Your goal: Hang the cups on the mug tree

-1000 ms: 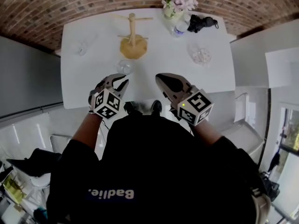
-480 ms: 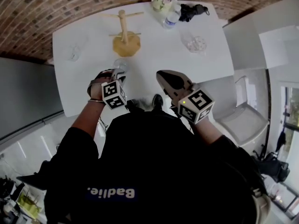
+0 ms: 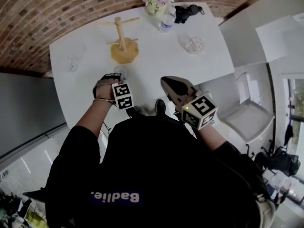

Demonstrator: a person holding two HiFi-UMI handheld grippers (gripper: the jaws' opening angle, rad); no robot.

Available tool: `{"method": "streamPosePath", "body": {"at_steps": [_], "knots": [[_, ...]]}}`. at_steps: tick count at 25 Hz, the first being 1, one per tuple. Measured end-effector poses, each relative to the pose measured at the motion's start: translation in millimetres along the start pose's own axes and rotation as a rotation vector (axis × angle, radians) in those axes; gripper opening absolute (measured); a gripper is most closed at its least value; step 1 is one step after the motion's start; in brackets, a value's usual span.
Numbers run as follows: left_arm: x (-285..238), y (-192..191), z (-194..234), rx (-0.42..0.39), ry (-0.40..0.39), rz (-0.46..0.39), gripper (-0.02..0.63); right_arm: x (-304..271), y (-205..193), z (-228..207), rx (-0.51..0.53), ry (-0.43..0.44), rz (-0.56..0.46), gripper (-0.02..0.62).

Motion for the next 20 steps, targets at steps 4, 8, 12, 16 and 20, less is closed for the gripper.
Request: {"method": "streamPosePath", "body": {"at_steps": [4, 8, 12, 16, 20], "knots": [[-10.8, -3.1, -4.3, -0.067, -0.050, 0.048, 0.078, 1.5, -1.1, 0.3, 0.001, -0.024, 0.002, 0.029], [-17.9, -6.0, -5.8, -0.101, -0.078, 0.078, 0.070, 1.8, -1.5, 3.3, -0.001, -0.036, 0.000, 0.029], [-21.2, -6.0, -2.2, -0.115, -0.083, 0.075, 0.046, 0.5, -1.0, 5.4, 0.002, -0.042, -0.001, 0.029], [-18.5, -8.7, -6.4, -0.118, -0.089, 0.046, 0.035, 3.2, -1.1, 9.5, 0.009, -0.047, 0.007, 0.029], [-11.5, -11.0, -6.8, -0.069, -0.069, -0.025, 0.029, 5.2, 3.5, 8.5, 0.021, -0.060, 0.014, 0.029]]}}
Point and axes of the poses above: the fingertips, and each gripper's own axes: x backward along the fingers, z to its left, y out of its top, the point moved 4 cm from there along x, backward along the fingers
